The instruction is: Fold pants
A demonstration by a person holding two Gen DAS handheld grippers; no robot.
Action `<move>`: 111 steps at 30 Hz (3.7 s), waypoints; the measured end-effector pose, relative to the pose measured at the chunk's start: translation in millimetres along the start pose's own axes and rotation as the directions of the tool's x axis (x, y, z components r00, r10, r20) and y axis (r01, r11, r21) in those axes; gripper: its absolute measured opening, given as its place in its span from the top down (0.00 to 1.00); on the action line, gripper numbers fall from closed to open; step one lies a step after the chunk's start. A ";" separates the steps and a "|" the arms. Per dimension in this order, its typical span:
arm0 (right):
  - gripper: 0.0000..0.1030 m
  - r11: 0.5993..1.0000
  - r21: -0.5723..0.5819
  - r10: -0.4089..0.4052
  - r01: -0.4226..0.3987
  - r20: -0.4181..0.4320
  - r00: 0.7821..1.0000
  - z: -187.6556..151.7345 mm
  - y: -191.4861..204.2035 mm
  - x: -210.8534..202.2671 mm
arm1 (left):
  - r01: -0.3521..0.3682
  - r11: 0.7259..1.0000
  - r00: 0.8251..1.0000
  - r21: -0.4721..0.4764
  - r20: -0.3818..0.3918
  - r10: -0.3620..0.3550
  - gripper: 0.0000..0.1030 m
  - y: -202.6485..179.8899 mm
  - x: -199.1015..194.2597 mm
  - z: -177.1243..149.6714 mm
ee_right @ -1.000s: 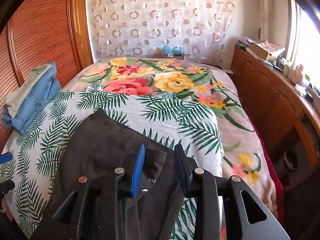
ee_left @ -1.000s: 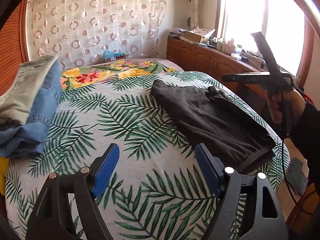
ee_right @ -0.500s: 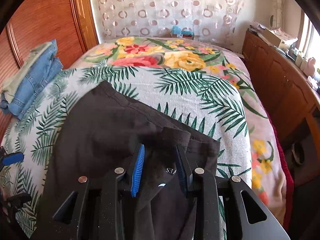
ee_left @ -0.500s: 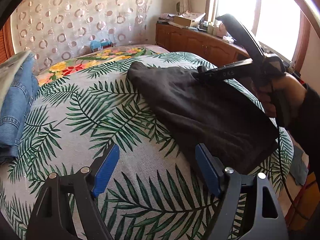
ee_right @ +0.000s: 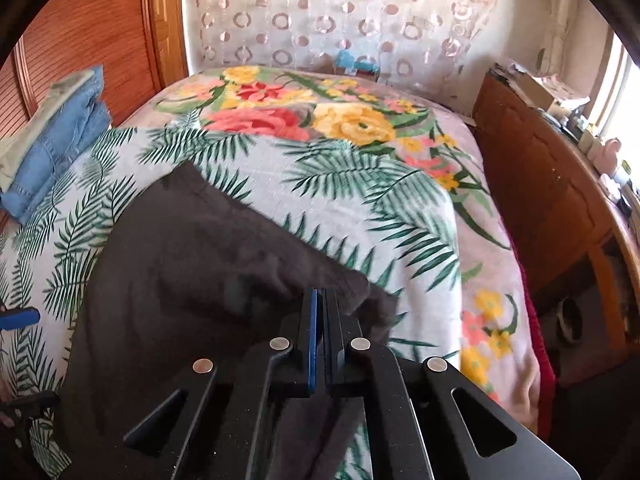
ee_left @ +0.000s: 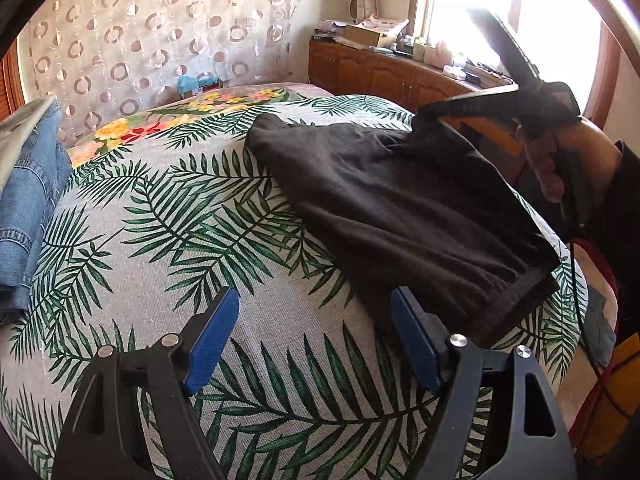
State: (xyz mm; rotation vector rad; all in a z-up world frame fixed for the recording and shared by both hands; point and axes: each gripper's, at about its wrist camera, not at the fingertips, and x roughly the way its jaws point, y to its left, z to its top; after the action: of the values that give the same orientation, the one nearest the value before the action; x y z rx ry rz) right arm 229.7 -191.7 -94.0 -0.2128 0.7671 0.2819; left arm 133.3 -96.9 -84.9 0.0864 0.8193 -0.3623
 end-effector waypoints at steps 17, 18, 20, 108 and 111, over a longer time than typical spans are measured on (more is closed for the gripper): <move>0.70 0.990 0.135 -0.047 0.037 0.066 0.997 -14.7 -38.4 -2.0 | -0.009 1.000 0.998 0.005 -0.063 0.009 0.23 2.1 15.8 0.7; 0.64 0.989 0.149 -0.032 0.021 0.069 0.997 -13.9 -40.2 -0.7 | -0.011 1.000 0.998 0.007 -0.063 0.011 0.23 1.3 15.9 0.3; 0.60 0.983 0.182 0.007 -0.020 0.073 0.997 -12.7 -44.4 3.9 | -0.016 1.000 0.998 0.011 -0.066 0.017 0.23 0.1 16.6 0.0; 0.93 0.966 0.209 0.132 -0.152 0.110 0.985 -189.4 10.8 -127.4 | 0.156 0.988 0.988 0.012 -0.007 -0.156 0.51 -26.8 -30.2 -26.9; 0.93 0.969 0.207 0.114 -0.136 0.115 0.987 -190.2 11.8 -129.4 | 0.142 0.990 0.990 0.003 0.009 -0.142 0.50 -24.3 -30.9 -23.6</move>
State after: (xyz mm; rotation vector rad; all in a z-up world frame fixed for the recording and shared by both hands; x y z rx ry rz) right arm 13.3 -258.2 -136.8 0.0538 0.7049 0.3252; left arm 89.0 -105.9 -77.0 0.0286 0.8179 -0.4982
